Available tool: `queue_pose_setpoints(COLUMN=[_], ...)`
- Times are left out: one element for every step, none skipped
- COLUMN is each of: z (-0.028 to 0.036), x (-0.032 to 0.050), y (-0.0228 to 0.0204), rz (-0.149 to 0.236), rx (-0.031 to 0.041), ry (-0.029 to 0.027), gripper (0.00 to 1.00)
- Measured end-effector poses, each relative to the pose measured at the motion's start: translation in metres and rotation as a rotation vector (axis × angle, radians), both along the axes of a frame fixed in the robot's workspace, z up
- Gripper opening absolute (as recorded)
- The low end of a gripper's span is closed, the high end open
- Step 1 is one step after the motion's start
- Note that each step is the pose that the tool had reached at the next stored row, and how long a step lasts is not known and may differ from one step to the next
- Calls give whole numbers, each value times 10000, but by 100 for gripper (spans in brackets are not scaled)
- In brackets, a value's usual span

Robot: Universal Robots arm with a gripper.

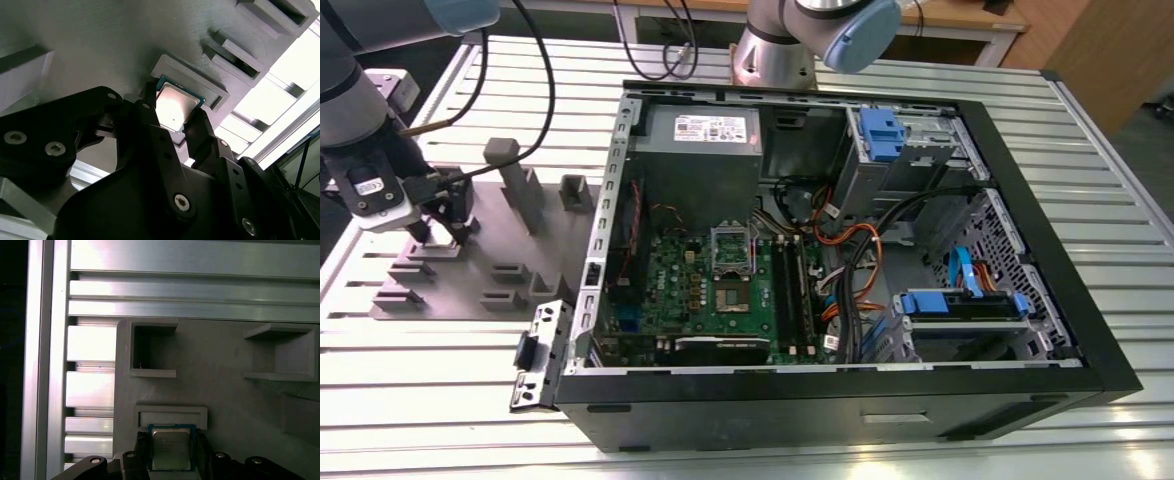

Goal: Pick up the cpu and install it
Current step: 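Pick up the cpu and move it towards the insertion slot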

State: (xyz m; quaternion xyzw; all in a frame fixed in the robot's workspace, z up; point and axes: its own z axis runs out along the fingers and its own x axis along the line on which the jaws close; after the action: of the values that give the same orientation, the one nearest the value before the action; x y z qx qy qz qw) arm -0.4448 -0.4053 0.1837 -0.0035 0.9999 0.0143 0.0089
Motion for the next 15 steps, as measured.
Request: queue_pose_setpoints(z=[0,0,0,2,5,10,16,23,32,42,51,61,71,78,82], x=[0,0,0,0,0,0,0,-1,-1,0,0,0,0,0,0], y=[0,0,0,0,0,0,0,0,0,0,0,0,0,0,0], rz=[0,0,0,0,0,0,0,-1,0,0,0,0,0,0,0], rx=[0,0,1,2,2,1,0,0,1,0,0,1,0,1,1], ry=[0,0,-1,-3,-3,0,0,1,0,1,0,0,0,0,-2], gripper=[47,47,47,47,47,47,47,47,47,47,47,47,47,47,47])
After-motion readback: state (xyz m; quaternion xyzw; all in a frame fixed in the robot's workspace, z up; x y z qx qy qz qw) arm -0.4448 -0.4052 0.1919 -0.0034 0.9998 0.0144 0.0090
